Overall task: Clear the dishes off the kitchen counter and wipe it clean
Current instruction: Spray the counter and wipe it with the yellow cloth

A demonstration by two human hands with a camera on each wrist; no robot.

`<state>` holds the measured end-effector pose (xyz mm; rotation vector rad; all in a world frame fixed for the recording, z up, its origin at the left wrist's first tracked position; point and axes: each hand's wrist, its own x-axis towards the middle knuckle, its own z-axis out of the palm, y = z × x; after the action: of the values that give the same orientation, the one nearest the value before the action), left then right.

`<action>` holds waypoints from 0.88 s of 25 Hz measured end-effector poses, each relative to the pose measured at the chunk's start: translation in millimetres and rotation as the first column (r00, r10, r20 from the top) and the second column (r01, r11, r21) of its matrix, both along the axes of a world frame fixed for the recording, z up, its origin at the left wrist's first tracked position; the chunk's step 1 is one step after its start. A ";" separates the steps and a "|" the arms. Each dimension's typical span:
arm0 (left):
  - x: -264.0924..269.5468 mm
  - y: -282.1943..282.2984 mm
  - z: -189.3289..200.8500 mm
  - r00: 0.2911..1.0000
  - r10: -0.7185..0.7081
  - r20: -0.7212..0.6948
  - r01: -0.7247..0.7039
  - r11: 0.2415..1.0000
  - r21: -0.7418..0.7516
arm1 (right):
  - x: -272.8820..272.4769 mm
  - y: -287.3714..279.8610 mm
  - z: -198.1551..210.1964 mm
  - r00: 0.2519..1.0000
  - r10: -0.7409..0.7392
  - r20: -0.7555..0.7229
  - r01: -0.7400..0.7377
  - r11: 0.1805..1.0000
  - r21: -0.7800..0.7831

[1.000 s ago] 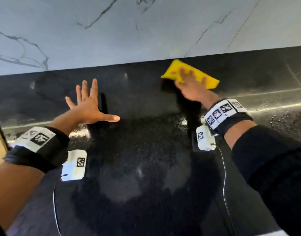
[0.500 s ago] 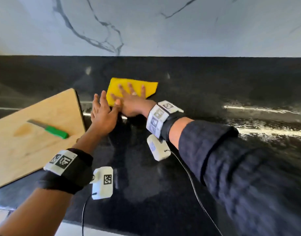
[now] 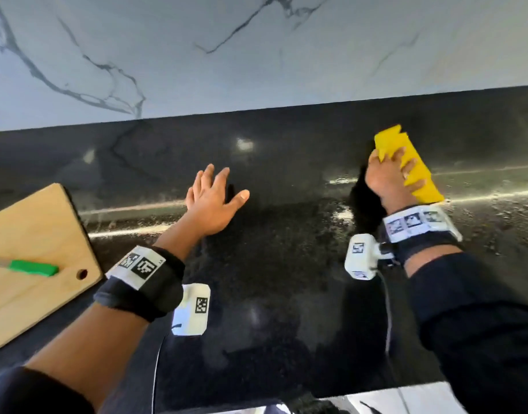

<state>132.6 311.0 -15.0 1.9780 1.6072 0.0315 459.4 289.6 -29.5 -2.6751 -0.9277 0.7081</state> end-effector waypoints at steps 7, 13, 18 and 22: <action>14.5 -6.9 5.8 0.982 0.146 0.121 -0.158 0.983 0.094 | -184.3 -29.9 -8.6 0.594 0.799 -0.091 -0.804 0.593 -0.043; 17.7 -26.3 -1.3 0.998 0.029 0.059 -0.035 0.995 0.092 | -45.1 -120.9 3.0 0.318 0.947 -0.052 -0.943 0.310 -0.123; 46.4 -55.0 -13.0 0.988 -0.148 0.049 0.146 0.988 0.047 | 39.8 -127.9 0.6 0.975 0.223 0.013 -0.221 0.972 -0.083; 63.0 -75.8 -18.0 0.973 -0.187 0.137 0.178 0.981 0.074 | -98.1 -158.1 -20.8 0.941 0.320 0.111 -0.314 0.947 -0.073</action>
<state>195.7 235.2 -32.9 2.1119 1.3429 0.1495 361.3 131.4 -50.4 -2.6685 -1.4142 0.6446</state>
